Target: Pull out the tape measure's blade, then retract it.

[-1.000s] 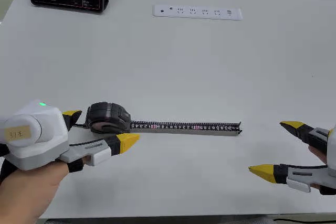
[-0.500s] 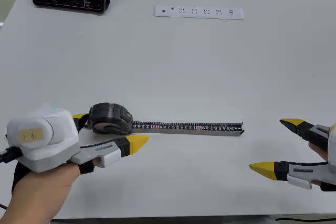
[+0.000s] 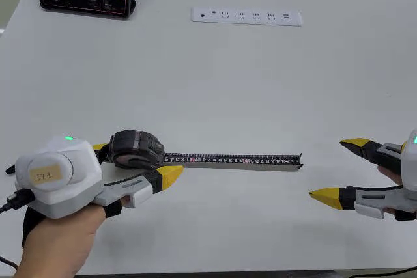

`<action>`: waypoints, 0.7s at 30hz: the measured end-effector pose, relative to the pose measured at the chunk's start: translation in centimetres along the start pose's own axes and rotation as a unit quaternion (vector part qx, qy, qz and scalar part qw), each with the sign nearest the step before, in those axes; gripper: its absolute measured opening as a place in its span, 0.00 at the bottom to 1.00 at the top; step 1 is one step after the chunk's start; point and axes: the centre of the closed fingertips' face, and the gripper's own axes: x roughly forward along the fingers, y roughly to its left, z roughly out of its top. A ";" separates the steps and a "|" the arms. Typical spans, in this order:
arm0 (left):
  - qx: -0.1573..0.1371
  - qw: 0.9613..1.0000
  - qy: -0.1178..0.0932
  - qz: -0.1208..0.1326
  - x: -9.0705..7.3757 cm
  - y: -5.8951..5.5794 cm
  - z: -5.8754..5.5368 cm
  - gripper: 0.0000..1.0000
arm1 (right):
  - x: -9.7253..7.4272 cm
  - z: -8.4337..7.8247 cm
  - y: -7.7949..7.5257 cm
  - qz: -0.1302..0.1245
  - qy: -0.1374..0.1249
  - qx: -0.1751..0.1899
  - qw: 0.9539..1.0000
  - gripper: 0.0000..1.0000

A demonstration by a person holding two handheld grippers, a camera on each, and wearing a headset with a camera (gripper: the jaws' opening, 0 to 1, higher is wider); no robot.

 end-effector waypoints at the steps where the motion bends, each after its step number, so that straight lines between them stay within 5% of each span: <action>1: -0.006 1.000 -0.001 0.001 0.1 0.1 0.0 0.87 | 0.1 0.0 0.0 0.004 0.003 -0.003 1.000 0.69; 21: -0.028 0.999 -0.006 0.043 1.0 1.0 -0.1 0.78 | 2.1 -0.3 -0.8 0.056 0.046 -0.063 0.995 0.51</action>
